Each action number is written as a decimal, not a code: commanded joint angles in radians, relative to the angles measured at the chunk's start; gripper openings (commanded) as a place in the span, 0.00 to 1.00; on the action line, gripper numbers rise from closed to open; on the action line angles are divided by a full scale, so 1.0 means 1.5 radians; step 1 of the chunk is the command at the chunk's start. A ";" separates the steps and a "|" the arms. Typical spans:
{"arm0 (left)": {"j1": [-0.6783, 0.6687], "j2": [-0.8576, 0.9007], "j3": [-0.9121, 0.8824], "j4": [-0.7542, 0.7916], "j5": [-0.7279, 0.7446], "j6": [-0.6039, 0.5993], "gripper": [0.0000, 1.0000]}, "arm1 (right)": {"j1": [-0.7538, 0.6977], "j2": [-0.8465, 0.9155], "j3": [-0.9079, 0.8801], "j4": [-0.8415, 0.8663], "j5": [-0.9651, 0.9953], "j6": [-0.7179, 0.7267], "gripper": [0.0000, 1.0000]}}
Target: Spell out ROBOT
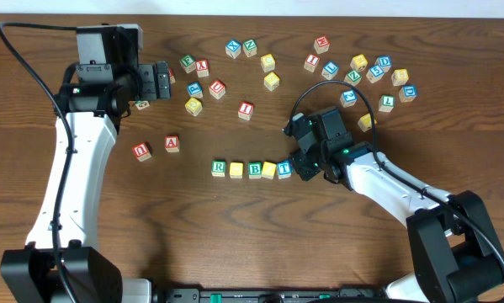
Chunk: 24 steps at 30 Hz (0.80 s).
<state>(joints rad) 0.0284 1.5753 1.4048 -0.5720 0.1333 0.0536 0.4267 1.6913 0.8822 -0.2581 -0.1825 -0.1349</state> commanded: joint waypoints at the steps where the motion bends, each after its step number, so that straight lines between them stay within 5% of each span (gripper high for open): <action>1: 0.001 -0.010 0.009 0.000 0.009 0.004 0.98 | 0.004 -0.002 -0.003 -0.001 0.019 0.005 0.34; 19: 0.001 -0.010 0.009 0.000 0.009 0.004 0.98 | -0.033 -0.002 -0.003 -0.003 0.033 0.020 0.34; 24: 0.001 -0.010 0.009 0.000 0.008 0.004 0.98 | -0.054 -0.002 0.002 0.003 0.033 0.043 0.22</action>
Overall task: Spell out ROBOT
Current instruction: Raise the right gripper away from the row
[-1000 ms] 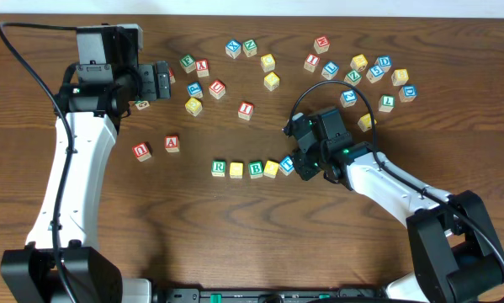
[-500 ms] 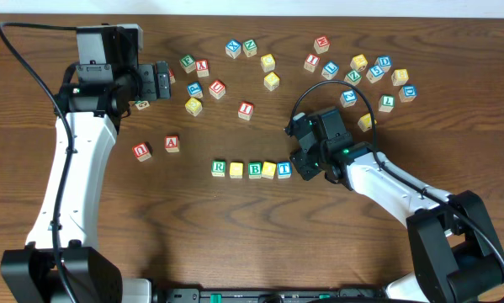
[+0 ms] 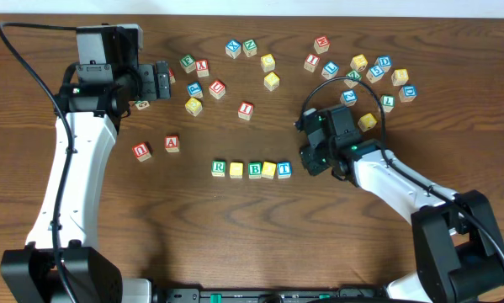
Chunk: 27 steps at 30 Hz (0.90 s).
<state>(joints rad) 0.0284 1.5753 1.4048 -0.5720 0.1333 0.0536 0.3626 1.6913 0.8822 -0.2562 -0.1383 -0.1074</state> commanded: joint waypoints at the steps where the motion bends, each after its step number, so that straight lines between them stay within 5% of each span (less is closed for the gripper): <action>1: 0.001 -0.010 0.009 0.000 0.009 0.004 0.98 | -0.013 -0.002 0.004 0.001 0.003 0.030 0.18; 7: 0.001 -0.010 0.009 0.000 0.009 0.004 0.98 | -0.014 -0.003 0.032 -0.018 0.001 0.059 0.01; 20: 0.001 -0.010 0.009 0.000 0.008 0.004 0.98 | 0.003 -0.016 0.045 -0.173 -0.037 0.091 0.02; 27: 0.001 -0.010 0.009 0.000 0.009 0.004 0.98 | 0.076 -0.016 0.045 -0.158 -0.036 0.102 0.01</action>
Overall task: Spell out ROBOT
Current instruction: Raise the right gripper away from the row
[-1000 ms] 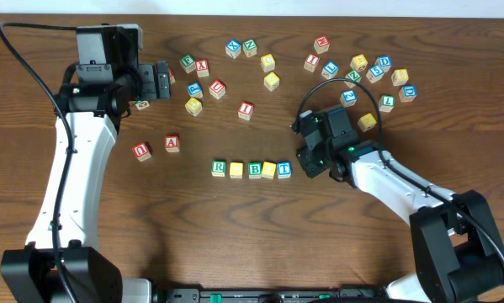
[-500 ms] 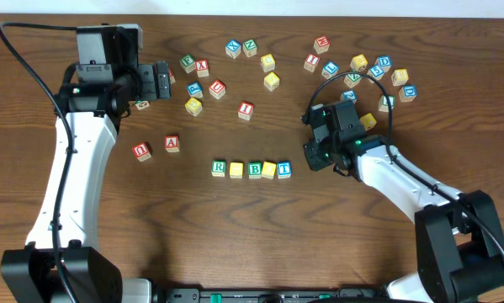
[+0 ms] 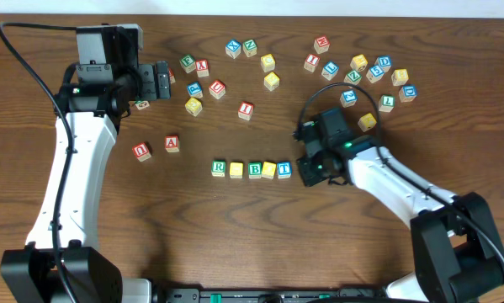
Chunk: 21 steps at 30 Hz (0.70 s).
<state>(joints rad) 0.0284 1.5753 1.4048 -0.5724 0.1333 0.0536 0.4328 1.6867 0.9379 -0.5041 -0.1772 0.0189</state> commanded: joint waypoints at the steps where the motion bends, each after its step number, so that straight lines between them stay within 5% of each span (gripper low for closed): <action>1: 0.001 -0.010 0.009 0.000 0.009 0.004 0.98 | 0.041 -0.012 0.008 0.014 -0.010 0.025 0.02; 21: 0.001 -0.010 0.009 0.000 0.009 0.004 0.98 | 0.063 -0.012 0.008 0.010 0.042 0.047 0.01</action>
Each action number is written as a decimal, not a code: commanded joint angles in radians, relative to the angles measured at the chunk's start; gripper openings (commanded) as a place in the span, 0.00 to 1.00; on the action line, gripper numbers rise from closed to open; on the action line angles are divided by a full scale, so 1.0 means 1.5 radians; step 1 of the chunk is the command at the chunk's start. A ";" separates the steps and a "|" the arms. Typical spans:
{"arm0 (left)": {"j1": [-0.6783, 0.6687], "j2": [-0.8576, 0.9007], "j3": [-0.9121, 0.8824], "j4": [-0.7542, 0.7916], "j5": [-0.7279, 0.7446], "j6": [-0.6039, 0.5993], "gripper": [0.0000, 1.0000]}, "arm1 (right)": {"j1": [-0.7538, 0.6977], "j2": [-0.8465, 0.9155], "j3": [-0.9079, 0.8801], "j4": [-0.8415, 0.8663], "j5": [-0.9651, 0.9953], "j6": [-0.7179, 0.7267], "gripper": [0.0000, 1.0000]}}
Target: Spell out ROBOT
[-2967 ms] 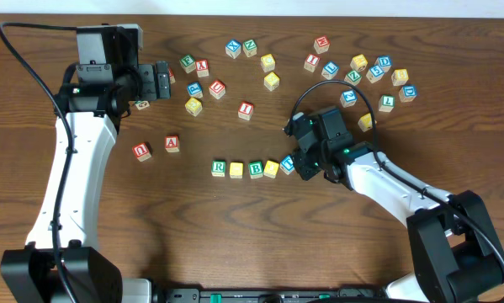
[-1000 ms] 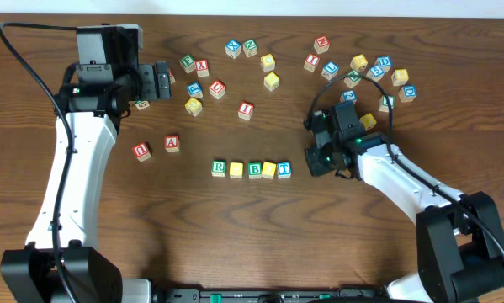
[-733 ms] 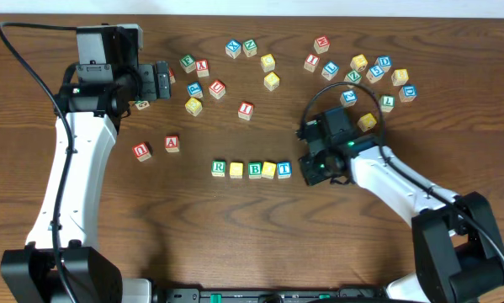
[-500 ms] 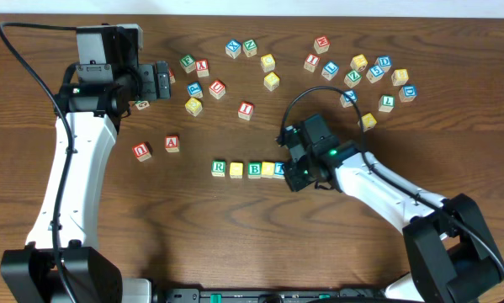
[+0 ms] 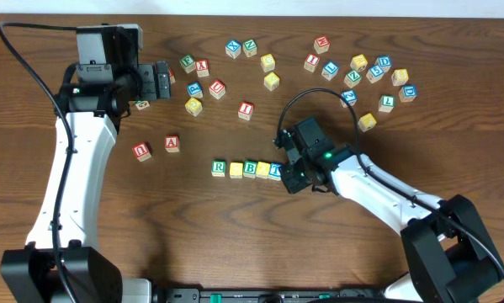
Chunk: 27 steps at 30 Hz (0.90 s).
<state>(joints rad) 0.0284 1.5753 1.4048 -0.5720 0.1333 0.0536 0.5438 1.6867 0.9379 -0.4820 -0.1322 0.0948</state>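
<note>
A row of lettered blocks lies mid-table: green R (image 5: 219,168), a yellow block (image 5: 236,169), green B (image 5: 250,168), another yellow block (image 5: 262,169) and blue T (image 5: 274,172), set close together. My right gripper (image 5: 287,175) presses against the T end of the row; its fingers look shut and hold nothing, and they partly hide the T. My left gripper (image 5: 162,80) hangs open at the far left, above the loose blocks there.
Loose letter blocks are scattered along the far side, among them a red I (image 5: 246,108) and a yellow block (image 5: 367,121). Two red blocks, one an A (image 5: 172,143), lie left of the row. The right arm's cable (image 5: 319,94) loops over the blocks.
My right gripper has moved left, from just right of the T to hard against it. B, the second yellow block and T now sit further left, so the gaps in the row have closed.
My right gripper first sat at the T end of a loosely spaced row. It then stood back to the right, clear of the row, and later nearer again. Now it touches the T and the row is tighter. The left arm has not moved.
</note>
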 commanded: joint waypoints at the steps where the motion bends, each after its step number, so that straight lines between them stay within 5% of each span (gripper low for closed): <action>1: 0.001 -0.010 0.009 0.000 0.009 0.004 0.98 | -0.016 -0.012 0.008 -0.009 0.012 -0.004 0.01; 27: 0.001 -0.010 0.009 0.000 0.009 0.004 0.98 | -0.095 -0.015 0.025 0.110 -0.076 -0.070 0.01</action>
<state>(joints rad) 0.0284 1.5753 1.4048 -0.5720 0.1333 0.0536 0.4038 1.6867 0.9436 -0.3241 -0.1974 0.0364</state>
